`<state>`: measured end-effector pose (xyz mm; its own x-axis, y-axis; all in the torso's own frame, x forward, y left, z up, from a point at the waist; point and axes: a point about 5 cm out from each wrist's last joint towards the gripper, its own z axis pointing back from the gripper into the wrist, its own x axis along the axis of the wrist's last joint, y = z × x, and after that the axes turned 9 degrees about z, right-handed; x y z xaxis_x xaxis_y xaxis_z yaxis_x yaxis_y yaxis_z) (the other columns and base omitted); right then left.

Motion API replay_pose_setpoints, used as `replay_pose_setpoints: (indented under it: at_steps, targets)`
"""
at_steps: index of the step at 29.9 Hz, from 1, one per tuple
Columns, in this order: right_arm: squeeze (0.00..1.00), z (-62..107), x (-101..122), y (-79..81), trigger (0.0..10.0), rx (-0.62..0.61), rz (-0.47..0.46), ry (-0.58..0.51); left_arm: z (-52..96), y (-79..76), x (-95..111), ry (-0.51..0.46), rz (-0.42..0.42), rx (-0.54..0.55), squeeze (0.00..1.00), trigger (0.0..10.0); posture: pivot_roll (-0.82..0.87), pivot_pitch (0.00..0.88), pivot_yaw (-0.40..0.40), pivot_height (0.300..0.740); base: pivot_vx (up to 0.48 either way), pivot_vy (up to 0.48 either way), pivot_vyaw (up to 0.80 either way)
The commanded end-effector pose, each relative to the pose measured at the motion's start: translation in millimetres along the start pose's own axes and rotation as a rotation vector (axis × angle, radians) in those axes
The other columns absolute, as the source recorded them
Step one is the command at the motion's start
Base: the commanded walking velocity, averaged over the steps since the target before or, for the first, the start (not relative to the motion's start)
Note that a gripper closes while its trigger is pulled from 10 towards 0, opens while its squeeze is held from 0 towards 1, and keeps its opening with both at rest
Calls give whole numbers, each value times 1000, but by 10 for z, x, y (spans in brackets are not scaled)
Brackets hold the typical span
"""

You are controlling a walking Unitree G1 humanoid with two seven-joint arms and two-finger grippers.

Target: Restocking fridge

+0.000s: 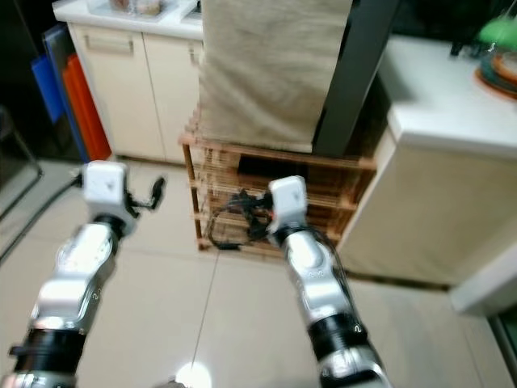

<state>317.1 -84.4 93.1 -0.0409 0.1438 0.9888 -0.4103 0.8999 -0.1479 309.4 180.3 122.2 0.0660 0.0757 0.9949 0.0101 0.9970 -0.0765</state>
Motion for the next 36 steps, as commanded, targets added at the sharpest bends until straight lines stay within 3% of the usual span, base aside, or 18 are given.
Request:
replay_pose_setpoints:
  at_steps: [1, 8, 17, 36]
  targets:
    - [0, 36, 6, -114, 10000, -24, 21, -11, -17, -132, 20, -13, 7, -38, 0, 10000, -34, 0, -34, 740, 439, 0, 0]
    - [0, 15, 83, -10, 10000, 29, 66, -54, 1, -209, 10, -17, 20, -62, 0, 10000, -23, 0, -49, 740, 441, 0, 0]
    - [0, 23, 19, -168, 10000, -57, 19, -16, 67, -179, -37, -9, 31, -77, 0, 10000, -11, 0, -57, 740, 437, 0, 0]
    - [0, 55, -2, -136, 10000, -65, 16, -24, 41, -163, 21, -32, 10, -91, 0, 10000, -11, 0, -56, 740, 344, 333, 0]
